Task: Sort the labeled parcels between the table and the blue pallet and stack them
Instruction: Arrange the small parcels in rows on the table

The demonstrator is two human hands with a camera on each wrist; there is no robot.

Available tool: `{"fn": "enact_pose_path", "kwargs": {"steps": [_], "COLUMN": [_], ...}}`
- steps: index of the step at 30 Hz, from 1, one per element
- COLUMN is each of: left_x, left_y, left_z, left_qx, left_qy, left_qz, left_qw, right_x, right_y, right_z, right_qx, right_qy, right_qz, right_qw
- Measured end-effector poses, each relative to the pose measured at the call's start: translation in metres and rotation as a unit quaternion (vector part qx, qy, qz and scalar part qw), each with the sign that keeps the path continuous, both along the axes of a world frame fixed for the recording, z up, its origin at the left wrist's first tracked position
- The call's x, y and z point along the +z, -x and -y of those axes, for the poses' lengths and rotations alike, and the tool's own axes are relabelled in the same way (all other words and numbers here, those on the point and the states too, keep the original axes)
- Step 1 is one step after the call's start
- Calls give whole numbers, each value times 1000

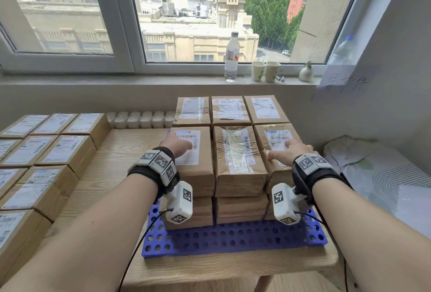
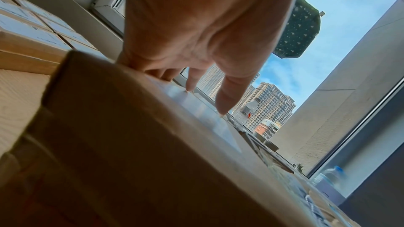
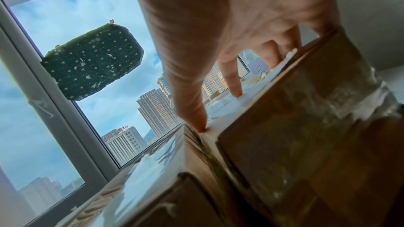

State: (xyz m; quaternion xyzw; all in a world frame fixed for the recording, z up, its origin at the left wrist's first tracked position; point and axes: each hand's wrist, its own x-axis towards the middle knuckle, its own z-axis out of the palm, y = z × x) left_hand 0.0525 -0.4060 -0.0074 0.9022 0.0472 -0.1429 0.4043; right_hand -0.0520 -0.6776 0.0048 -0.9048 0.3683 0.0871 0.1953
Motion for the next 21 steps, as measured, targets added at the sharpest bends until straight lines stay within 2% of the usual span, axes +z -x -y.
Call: {"fn": "enact_pose_path", "kwargs": {"steps": [4,12,17,21], "left_x": [2,16,28,32], "left_y": [-1,-5,-5,-3], "left_z": [-1,-11,-29,-45], "left_qx": [-12,0,3,7], "left_qy": [-3,9,32,55], "left_qz": [-16,6,29,53], "left_qw": [1000,1000,999,997], "right_x": [-1,7,22,34], "right_y": [-1,-3,-11,-20], "right_z": [-1,-13,-34,-66], "right_qx": [-7,-42,-41,-2], "right_qy": [1,27,23,-1], "right_qz": [1,29,92,152], "right_qw": [1000,998,995,988]}}
